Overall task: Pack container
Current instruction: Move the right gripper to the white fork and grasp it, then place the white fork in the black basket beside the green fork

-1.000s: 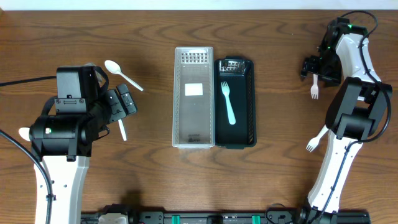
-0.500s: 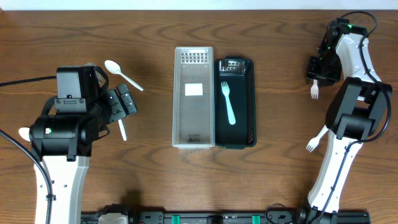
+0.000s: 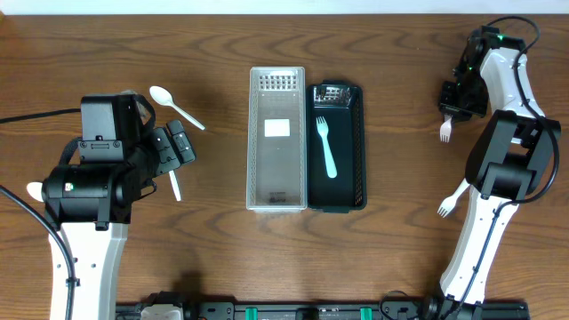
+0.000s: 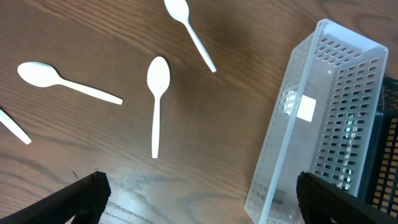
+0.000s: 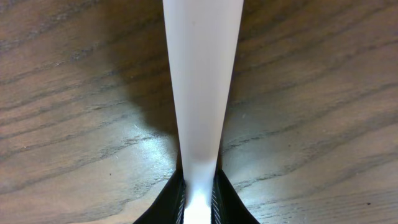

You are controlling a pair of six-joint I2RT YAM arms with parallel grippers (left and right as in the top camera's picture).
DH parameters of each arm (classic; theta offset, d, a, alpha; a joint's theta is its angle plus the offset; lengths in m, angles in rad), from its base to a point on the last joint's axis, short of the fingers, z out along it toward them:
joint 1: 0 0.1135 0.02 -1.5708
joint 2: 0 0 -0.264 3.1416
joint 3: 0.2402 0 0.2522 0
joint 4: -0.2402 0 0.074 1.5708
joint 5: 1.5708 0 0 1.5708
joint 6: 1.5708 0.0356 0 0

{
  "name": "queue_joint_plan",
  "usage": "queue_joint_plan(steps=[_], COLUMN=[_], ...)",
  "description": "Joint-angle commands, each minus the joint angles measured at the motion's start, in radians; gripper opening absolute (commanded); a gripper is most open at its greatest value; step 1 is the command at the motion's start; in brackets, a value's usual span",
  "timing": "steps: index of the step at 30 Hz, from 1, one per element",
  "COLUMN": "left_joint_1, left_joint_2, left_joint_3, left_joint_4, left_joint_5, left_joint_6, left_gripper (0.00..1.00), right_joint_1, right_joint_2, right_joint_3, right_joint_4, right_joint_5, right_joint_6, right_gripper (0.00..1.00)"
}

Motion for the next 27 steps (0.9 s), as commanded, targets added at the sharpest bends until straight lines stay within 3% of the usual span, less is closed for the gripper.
queue_joint_plan(steps=[1, 12, 21, 27], left_joint_1=[-0.001, -0.001, -0.001, -0.001], left_joint_2=[-0.001, -0.001, -0.001, -0.001], left_joint_3=[0.018, 0.018, 0.018, 0.018], left_joint_4=[-0.006, -0.006, -0.006, -0.006], left_joint_5=[-0.009, -0.009, -0.009, -0.009], left_joint_6=[0.010, 0.010, 0.055, 0.055], left_gripper=[0.98, 0.98, 0.98, 0.98], right_joint_1=[0.009, 0.100, 0.379, 0.541], right_joint_2=[0.010, -0.151, -0.486, -0.487], right_joint_3=[-0.023, -0.022, -0.022, -0.037], right_joint_4=[-0.006, -0.037, 0.007, -0.047], right_joint_5=[-0.011, -0.003, 0.001, -0.004], right_joint_6=[-0.005, -0.005, 0.068, 0.209], right_gripper=[0.01, 0.01, 0.01, 0.01])
